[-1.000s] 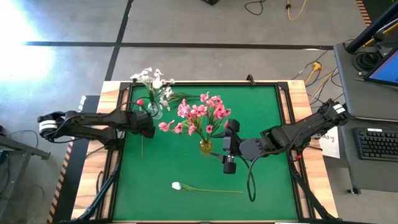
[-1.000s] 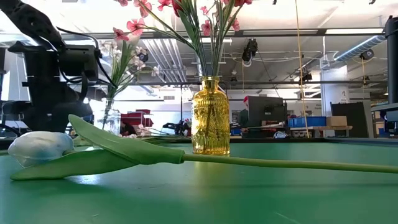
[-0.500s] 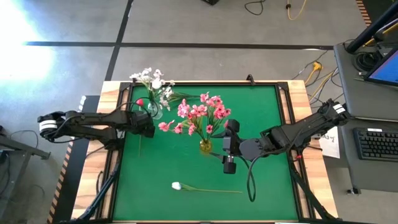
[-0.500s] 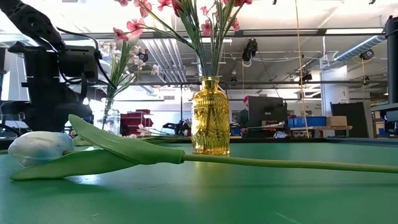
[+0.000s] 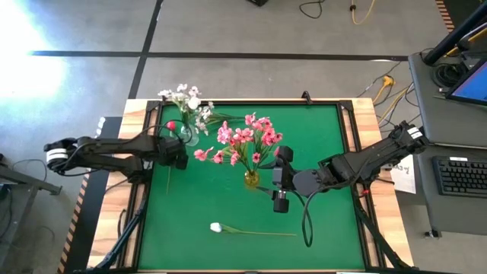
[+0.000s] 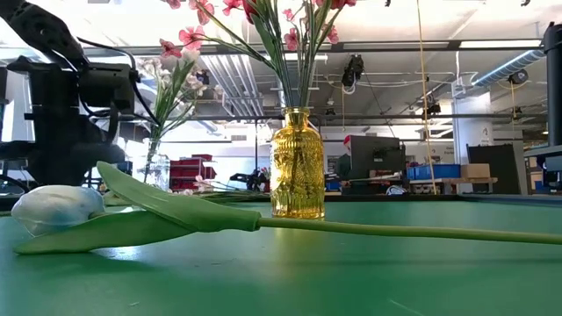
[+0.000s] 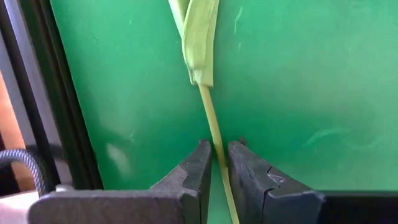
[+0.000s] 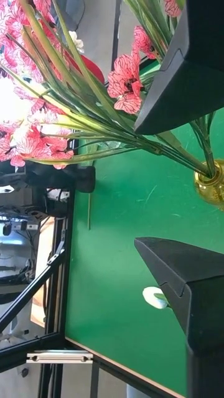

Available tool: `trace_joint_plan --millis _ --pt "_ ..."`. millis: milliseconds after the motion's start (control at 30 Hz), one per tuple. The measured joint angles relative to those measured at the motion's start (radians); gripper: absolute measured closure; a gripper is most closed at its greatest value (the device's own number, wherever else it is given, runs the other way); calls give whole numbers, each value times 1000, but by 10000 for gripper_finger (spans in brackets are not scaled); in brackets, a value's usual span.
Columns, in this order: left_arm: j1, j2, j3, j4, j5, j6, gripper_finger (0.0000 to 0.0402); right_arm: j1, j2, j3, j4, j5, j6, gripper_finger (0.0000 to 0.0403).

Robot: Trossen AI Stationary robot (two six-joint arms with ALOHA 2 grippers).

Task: Sort flowers into vase by color
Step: Put the red tulip into the yellow vase

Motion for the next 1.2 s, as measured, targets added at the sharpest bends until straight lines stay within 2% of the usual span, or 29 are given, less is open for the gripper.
trace_joint_plan --millis 267,500,733,1200 --pt "0 -99 41 -44 1 29 365 0 0 0 0 0 0 126" --pt "0 -159 117 -166 -10 42 365 0 0 0 0 0 -1 126" --pt "0 -159 96 -164 -69 13 359 0 0 0 0 0 -1 126" --pt "0 -101 36 -14 -146 19 294 0 0 0 0 -49 8 126"
